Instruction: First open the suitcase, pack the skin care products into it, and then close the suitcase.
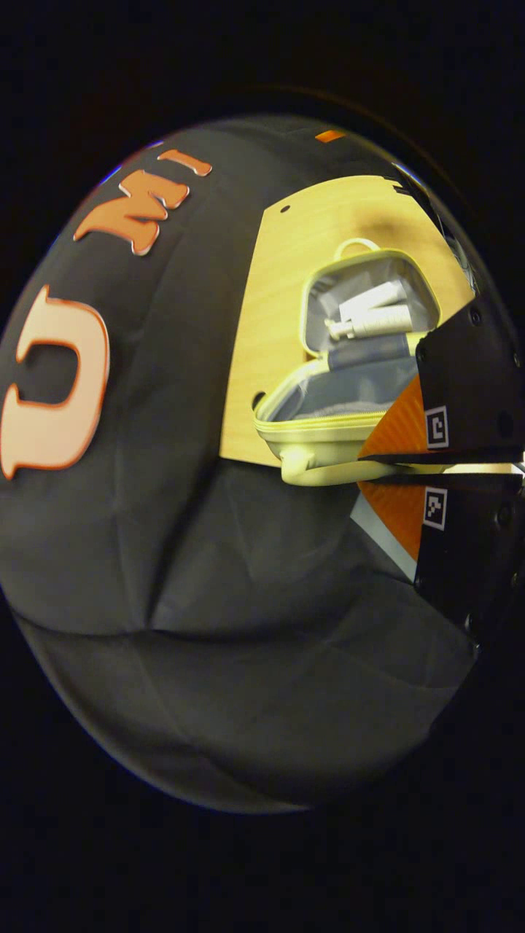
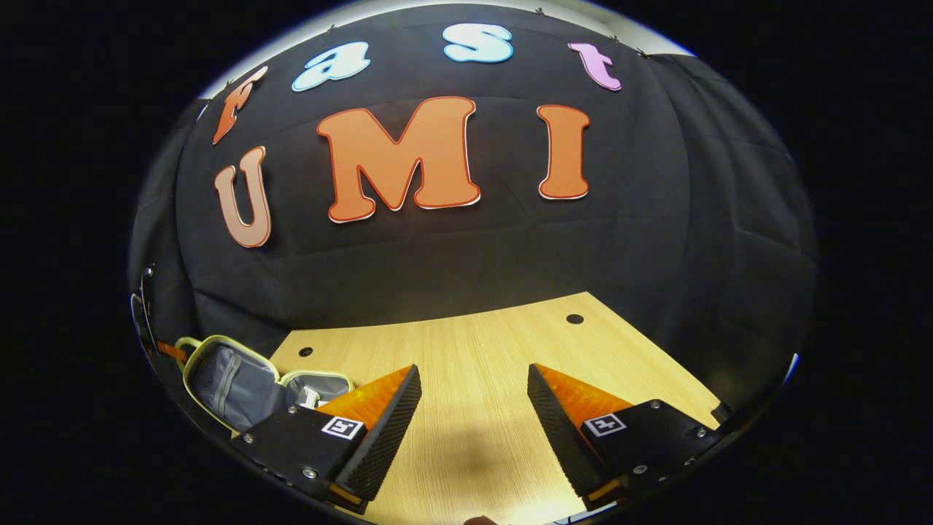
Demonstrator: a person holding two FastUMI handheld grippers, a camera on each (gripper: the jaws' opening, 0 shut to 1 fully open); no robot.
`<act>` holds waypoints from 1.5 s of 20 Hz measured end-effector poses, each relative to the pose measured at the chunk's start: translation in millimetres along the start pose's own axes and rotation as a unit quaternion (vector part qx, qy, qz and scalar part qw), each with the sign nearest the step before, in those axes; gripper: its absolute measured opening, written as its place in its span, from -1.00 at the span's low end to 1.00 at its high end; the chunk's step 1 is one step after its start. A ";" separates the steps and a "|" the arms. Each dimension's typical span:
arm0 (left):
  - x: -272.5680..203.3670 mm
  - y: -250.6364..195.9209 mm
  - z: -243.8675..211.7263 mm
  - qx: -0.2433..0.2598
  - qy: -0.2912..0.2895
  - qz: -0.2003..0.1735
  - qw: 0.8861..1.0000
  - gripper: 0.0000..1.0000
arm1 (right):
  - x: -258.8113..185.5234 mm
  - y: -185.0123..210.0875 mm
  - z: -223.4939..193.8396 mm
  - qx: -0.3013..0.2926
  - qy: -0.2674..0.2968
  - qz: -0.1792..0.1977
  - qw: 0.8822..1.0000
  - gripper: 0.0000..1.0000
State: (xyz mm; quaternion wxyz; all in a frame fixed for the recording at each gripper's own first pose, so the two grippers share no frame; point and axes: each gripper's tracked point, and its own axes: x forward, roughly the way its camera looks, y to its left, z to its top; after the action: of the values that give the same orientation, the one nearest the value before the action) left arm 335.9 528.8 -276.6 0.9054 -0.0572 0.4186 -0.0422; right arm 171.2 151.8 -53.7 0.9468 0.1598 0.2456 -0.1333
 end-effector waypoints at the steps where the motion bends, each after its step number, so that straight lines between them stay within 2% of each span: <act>1: -7.2 -11.0 5.8 0.008 -0.011 0.000 1.000 -0.89 | -0.5 -3.5 0.2 0.001 0.000 0.005 1.000 0.89; 9: -47.8 -120.9 28.2 0.049 -0.059 -0.028 0.997 -0.89 | -7.5 -50.4 -11.1 0.017 0.008 0.038 0.999 0.89; 16: -35.7 -220.0 26.4 0.071 -0.064 -0.066 0.993 -0.89 | -9.1 -98.0 -15.0 0.025 0.007 0.033 0.999 0.89; 21: -11.5 -288.1 0.0 0.105 -0.049 -0.099 0.988 -0.89 | -10.9 -130.2 -27.3 0.031 0.020 0.020 0.999 0.89; 26: 30.1 -353.2 -51.7 0.148 -0.002 -0.125 0.981 -0.89 | -8.7 -145.7 -34.7 0.035 0.028 0.014 0.999 0.90; 30: 70.3 -376.5 -91.1 0.178 0.049 -0.131 0.974 -0.88 | -7.3 -148.0 -39.0 0.036 0.032 0.018 0.999 0.90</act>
State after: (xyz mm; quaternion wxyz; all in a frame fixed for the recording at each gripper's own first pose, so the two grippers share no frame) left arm 301.0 141.1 -335.9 0.8659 0.0527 0.4373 -0.2371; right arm 99.6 32.2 -117.4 0.9342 0.2021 0.2682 -0.1202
